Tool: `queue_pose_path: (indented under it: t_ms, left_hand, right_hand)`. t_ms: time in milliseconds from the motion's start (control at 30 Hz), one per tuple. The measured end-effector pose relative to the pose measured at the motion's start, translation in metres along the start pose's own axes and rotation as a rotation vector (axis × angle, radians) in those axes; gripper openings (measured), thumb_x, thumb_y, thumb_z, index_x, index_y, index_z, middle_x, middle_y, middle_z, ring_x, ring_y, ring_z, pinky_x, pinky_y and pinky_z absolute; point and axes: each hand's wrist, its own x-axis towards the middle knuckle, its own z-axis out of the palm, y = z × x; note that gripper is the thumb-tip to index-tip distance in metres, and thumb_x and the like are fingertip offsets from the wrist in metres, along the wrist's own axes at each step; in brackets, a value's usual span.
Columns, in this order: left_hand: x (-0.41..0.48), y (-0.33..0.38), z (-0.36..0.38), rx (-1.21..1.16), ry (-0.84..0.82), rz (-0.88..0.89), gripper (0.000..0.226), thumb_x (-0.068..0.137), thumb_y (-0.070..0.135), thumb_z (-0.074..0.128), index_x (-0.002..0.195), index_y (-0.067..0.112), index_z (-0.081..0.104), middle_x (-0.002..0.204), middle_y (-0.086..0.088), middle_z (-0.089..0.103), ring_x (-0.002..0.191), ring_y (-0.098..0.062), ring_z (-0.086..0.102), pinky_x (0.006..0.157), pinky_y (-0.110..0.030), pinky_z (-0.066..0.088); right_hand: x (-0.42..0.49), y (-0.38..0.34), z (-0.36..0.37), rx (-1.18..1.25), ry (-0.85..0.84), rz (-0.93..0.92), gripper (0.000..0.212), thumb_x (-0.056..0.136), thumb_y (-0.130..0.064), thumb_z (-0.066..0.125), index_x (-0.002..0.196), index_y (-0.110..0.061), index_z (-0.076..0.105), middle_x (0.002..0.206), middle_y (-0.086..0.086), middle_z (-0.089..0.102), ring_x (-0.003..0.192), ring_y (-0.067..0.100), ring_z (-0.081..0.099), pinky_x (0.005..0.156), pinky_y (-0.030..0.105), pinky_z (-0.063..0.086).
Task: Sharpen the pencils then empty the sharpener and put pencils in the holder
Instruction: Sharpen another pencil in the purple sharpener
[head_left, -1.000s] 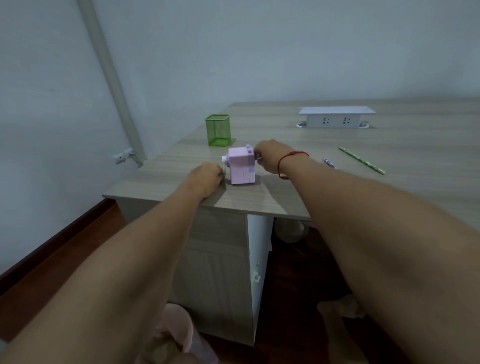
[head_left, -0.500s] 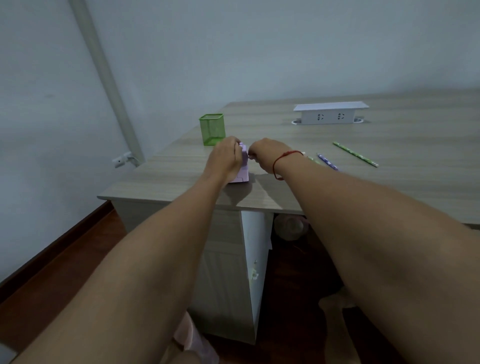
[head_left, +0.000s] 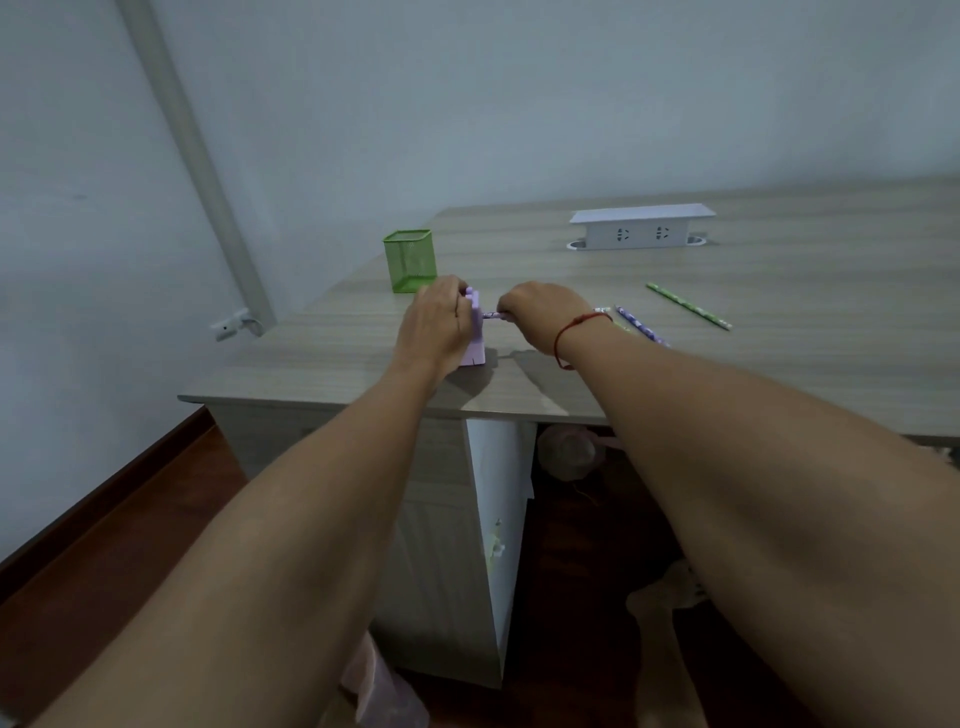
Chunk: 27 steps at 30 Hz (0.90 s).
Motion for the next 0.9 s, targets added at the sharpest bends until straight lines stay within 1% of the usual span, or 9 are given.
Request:
queue_pose_path:
  t_ms: [100, 233, 300, 433, 533, 600, 700, 800, 900]
  left_hand:
    - [0.001, 0.002, 0.002, 0.003, 0.009, 0.009, 0.035, 0.093, 0.022, 0.030, 0.106, 0.002, 0.057, 0.112, -0.018, 0.058, 0.101, -0.034, 0.051, 0.080, -0.037, 0.037]
    - [-0.002, 0.000, 0.003, -0.028, 0.052, -0.005, 0.037, 0.090, 0.022, 0.031, 0.104, 0.002, 0.058, 0.110, -0.018, 0.059, 0.099, -0.033, 0.052, 0.078, -0.036, 0.038]
    - [-0.002, -0.001, 0.004, -0.039, 0.052, -0.013, 0.038, 0.088, 0.023, 0.030, 0.103, 0.002, 0.058, 0.109, -0.018, 0.060, 0.098, -0.033, 0.052, 0.078, -0.036, 0.038]
    - [-0.001, 0.008, 0.006, -0.051, 0.045, -0.020, 0.044, 0.084, 0.026, 0.026, 0.102, 0.003, 0.058, 0.107, -0.016, 0.060, 0.098, -0.032, 0.051, 0.078, -0.036, 0.038]
    - [-0.001, 0.010, 0.008, -0.057, 0.052, -0.028, 0.031, 0.092, 0.021, 0.033, 0.100, 0.004, 0.058, 0.105, -0.015, 0.060, 0.098, -0.032, 0.051, 0.078, -0.037, 0.038]
    - [0.000, 0.006, 0.007, -0.061, 0.063, -0.035, 0.024, 0.094, 0.016, 0.038, 0.098, 0.003, 0.058, 0.104, -0.015, 0.061, 0.098, -0.031, 0.051, 0.078, -0.037, 0.038]
    - [0.000, -0.004, 0.008, -0.057, 0.125, -0.064, 0.023, 0.093, 0.013, 0.041, 0.096, 0.001, 0.060, 0.103, -0.018, 0.063, 0.099, -0.032, 0.052, 0.078, -0.037, 0.037]
    - [0.003, 0.006, 0.017, -0.128, 0.130, -0.074, 0.028, 0.093, 0.014, 0.039, 0.101, 0.000, 0.061, 0.106, -0.019, 0.063, 0.103, -0.033, 0.052, 0.082, -0.037, 0.037]
    - [0.007, 0.025, 0.025, -0.182, 0.110, -0.066, 0.044, 0.086, 0.023, 0.029, 0.110, 0.001, 0.059, 0.112, -0.018, 0.062, 0.108, -0.034, 0.050, 0.089, -0.037, 0.038]
  right_hand:
    - [-0.004, 0.003, 0.001, 0.001, -0.007, 0.023, 0.025, 0.099, -0.007, 0.042, 0.112, -0.009, 0.063, 0.115, 0.014, 0.063, 0.104, 0.033, 0.061, 0.080, 0.037, 0.047]
    - [-0.005, -0.001, 0.000, 0.026, -0.008, 0.048, 0.026, 0.100, -0.010, 0.042, 0.114, -0.010, 0.063, 0.117, 0.014, 0.063, 0.106, 0.033, 0.060, 0.077, 0.035, 0.044]
    - [-0.008, -0.001, 0.000, 0.023, -0.013, 0.057, 0.027, 0.101, -0.011, 0.041, 0.115, -0.010, 0.063, 0.118, 0.015, 0.062, 0.107, 0.033, 0.060, 0.079, 0.035, 0.044]
    - [-0.010, 0.004, -0.007, -0.006, -0.027, 0.058, 0.026, 0.100, -0.008, 0.041, 0.116, -0.009, 0.062, 0.118, 0.014, 0.062, 0.106, 0.032, 0.061, 0.079, 0.035, 0.044]
    - [-0.020, 0.023, -0.017, -0.029, -0.052, 0.106, 0.027, 0.099, -0.005, 0.041, 0.117, -0.007, 0.061, 0.121, 0.016, 0.061, 0.110, 0.034, 0.060, 0.087, 0.037, 0.046]
    - [-0.033, 0.047, -0.024, -0.042, -0.052, 0.179, 0.027, 0.098, -0.006, 0.042, 0.117, -0.007, 0.061, 0.120, 0.018, 0.061, 0.109, 0.035, 0.060, 0.086, 0.036, 0.046]
    - [-0.052, 0.063, -0.029, -0.054, -0.048, 0.235, 0.024, 0.098, -0.011, 0.046, 0.114, -0.007, 0.063, 0.116, 0.019, 0.062, 0.104, 0.035, 0.061, 0.083, 0.034, 0.046]
    - [-0.060, 0.066, -0.026, -0.054, -0.079, 0.262, 0.024, 0.098, -0.014, 0.047, 0.114, -0.007, 0.064, 0.116, 0.018, 0.063, 0.105, 0.035, 0.062, 0.084, 0.035, 0.048]
    - [-0.060, 0.075, -0.026, -0.054, -0.069, 0.310, 0.024, 0.097, -0.010, 0.049, 0.114, -0.009, 0.065, 0.115, 0.015, 0.065, 0.104, 0.034, 0.063, 0.083, 0.035, 0.049]
